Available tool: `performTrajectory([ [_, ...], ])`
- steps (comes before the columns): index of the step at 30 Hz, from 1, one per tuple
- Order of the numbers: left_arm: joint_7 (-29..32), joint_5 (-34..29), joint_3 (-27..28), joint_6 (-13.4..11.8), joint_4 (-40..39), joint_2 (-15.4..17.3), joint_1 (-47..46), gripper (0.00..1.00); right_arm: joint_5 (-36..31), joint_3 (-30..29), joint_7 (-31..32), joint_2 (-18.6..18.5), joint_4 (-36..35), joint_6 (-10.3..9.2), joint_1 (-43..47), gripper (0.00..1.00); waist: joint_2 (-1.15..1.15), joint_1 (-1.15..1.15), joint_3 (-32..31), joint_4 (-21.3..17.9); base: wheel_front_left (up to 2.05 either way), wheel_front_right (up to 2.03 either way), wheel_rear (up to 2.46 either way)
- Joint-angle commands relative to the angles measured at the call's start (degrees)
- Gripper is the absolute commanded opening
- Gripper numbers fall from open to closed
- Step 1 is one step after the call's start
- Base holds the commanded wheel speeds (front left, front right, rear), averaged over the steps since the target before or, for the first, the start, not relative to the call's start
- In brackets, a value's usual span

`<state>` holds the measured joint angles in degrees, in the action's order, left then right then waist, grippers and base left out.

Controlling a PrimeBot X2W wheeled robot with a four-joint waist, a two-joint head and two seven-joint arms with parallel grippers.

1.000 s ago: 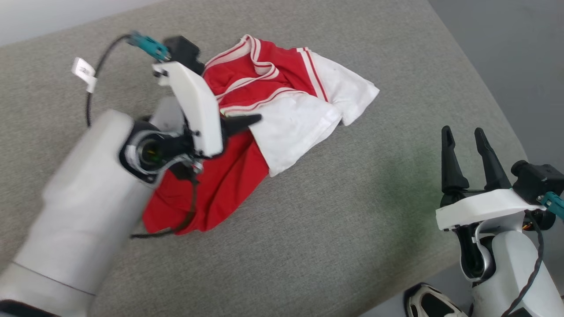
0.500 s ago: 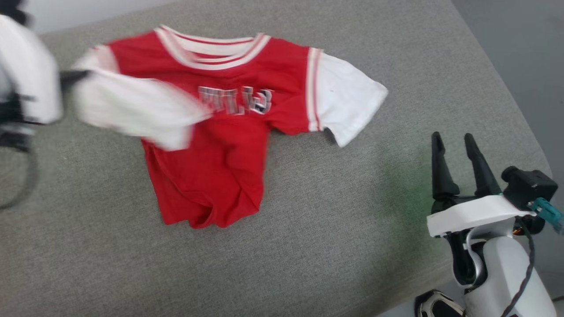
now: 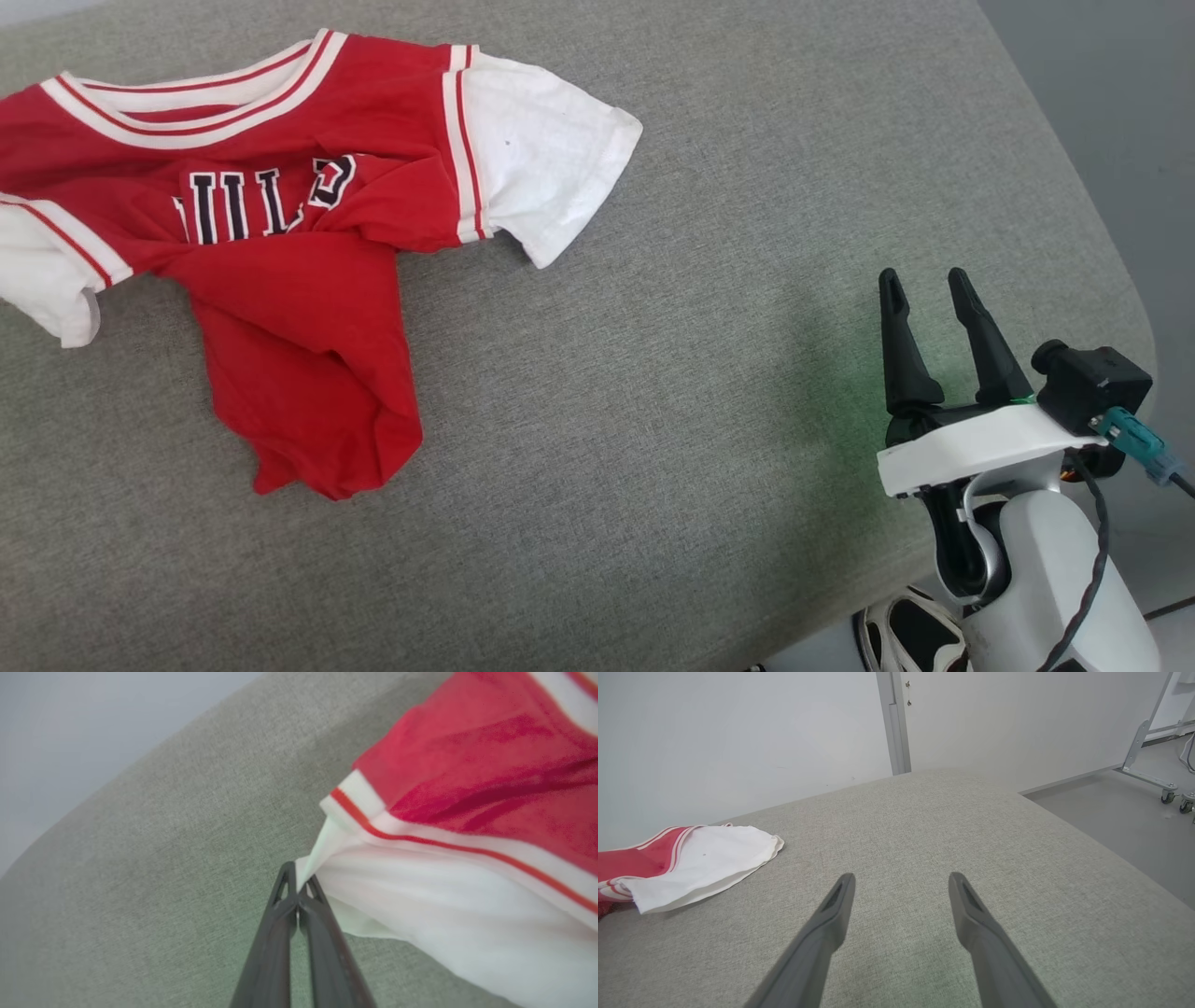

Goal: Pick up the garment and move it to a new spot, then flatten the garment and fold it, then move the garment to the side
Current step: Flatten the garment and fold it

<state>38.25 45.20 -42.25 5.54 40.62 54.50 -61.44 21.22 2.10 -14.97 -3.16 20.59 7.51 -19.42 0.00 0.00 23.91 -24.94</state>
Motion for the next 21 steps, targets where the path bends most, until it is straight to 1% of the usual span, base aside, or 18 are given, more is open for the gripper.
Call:
performTrajectory([
  [1,-1.0,0.0,0.1,0.1,1.4,-0.4,0.8,0.00,0.1,0.1,-0.3,0.2,-0.4,-0.04,-0.3,1.00,0.00,0.00,0.2,-0.1,0.00,0.00,0.00],
  [7,-5.6,0.7,-0.3,0.9,5.5,-3.3,1.6,0.00,-1.4,0.4,-0.3,0.2,-0.6,-0.04,-0.8,1.00,0.00,0.00,-0.2,0.9,0.00,0.00,0.00],
  [8,-6.5,0.9,-0.2,1.0,5.9,-3.9,1.4,0.21,-1.5,0.4,-0.3,0.2,-0.6,-0.04,-0.9,1.00,0.00,0.00,-0.4,1.2,0.00,0.00,0.00],
  [9,-7.7,1.2,-0.1,1.0,6.4,-4.4,1.3,0.38,-1.8,0.5,-0.3,0.2,-0.6,-0.04,-1.0,1.00,0.00,0.00,-0.6,1.6,0.00,0.00,0.00],
  [10,-8.8,1.3,0.1,1.2,6.8,-4.9,1.1,0.72,-2.0,0.6,-0.3,0.0,-0.6,-0.04,-1.0,1.00,0.00,0.00,-1.0,2.0,0.00,0.00,0.00],
  [11,-10.1,1.6,0.3,1.3,7.0,-5.6,0.9,0.98,-2.3,0.8,-0.2,-0.3,-0.6,-0.04,-1.1,1.00,0.00,0.00,-1.4,2.4,0.00,0.00,0.00],
  [12,-11.4,2.1,0.6,1.5,7.4,-6.3,0.8,1.00,-2.6,0.9,-0.1,-0.5,-0.6,-0.04,-1.1,1.00,0.00,0.00,-1.9,2.9,0.00,0.00,0.00],
  [16,-17.3,4.1,1.6,1.7,8.0,-9.0,2.3,1.00,-3.8,1.8,1.2,-2.1,-0.7,-0.04,-0.9,1.00,0.00,0.00,-4.5,5.4,0.00,0.00,0.00],
  [18,-21.4,5.0,2.1,1.8,7.9,-10.3,4.0,1.00,-4.2,2.5,2.1,-2.9,-0.8,-0.03,-0.8,1.00,0.00,0.00,-6.0,7.0,0.00,0.00,0.00],
  [21,-28.8,7.2,3.5,1.9,7.0,-13.2,7.6,1.00,-4.3,3.3,3.8,-4.6,-1.0,-0.04,-0.3,1.00,0.00,0.00,-8.2,9.9,0.00,0.00,0.00],
])
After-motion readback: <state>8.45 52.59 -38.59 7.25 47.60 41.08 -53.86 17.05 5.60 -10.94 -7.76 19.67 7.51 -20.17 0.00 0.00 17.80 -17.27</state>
